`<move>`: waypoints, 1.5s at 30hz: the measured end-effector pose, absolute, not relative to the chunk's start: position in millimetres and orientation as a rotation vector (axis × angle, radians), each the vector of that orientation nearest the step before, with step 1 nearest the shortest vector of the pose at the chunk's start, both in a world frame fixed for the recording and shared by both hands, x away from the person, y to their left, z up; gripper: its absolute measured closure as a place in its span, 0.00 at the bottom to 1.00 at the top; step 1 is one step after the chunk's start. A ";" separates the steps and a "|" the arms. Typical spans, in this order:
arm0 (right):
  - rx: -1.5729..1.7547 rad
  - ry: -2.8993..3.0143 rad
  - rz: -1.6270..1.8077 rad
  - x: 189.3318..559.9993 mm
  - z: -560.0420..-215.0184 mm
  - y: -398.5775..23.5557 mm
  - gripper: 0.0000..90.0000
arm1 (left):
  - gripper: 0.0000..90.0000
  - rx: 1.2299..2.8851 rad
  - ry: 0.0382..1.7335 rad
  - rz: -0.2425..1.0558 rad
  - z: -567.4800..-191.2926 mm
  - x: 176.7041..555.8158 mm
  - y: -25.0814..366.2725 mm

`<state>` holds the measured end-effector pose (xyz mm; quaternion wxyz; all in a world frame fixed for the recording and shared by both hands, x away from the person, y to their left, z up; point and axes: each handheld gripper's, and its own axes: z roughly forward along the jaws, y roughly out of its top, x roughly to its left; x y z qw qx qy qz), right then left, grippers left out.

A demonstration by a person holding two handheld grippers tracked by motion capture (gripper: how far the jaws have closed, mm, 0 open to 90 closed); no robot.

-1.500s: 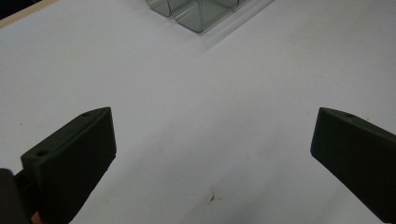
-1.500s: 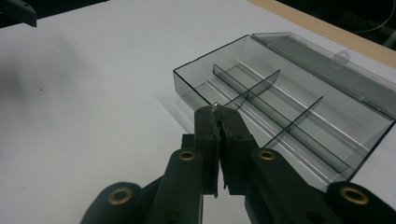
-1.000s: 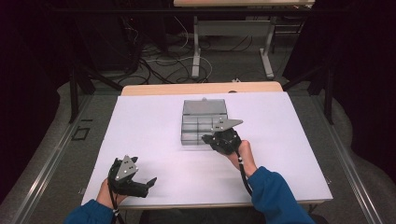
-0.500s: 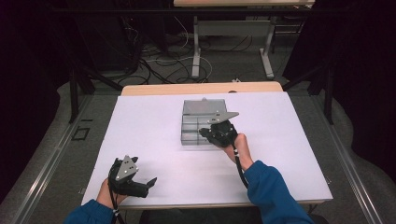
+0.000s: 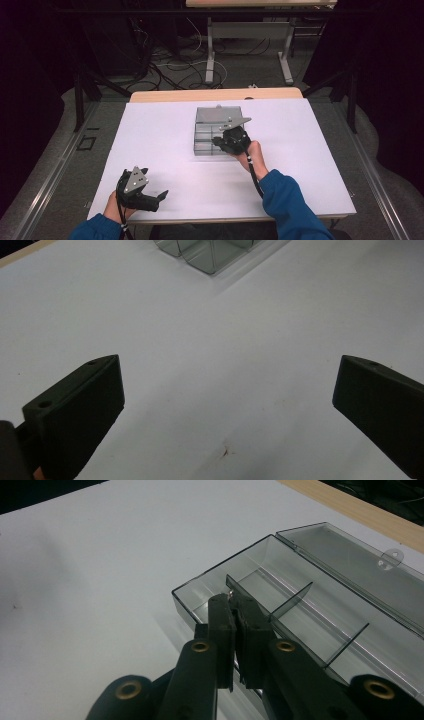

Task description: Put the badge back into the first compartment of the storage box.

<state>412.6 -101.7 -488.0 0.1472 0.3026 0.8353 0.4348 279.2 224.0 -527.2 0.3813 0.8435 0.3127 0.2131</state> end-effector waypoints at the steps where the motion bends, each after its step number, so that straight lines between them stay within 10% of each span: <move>1: 0.870 2.416 1.246 414.4 -488.5 -101.6 0.97 | 0.00 2.153 0.798 0.544 -527.2 279.3 224.1; 45: 0.921 2.419 1.152 454.0 -487.0 -73.6 0.97 | 0.00 2.143 0.805 0.527 -526.9 278.7 223.8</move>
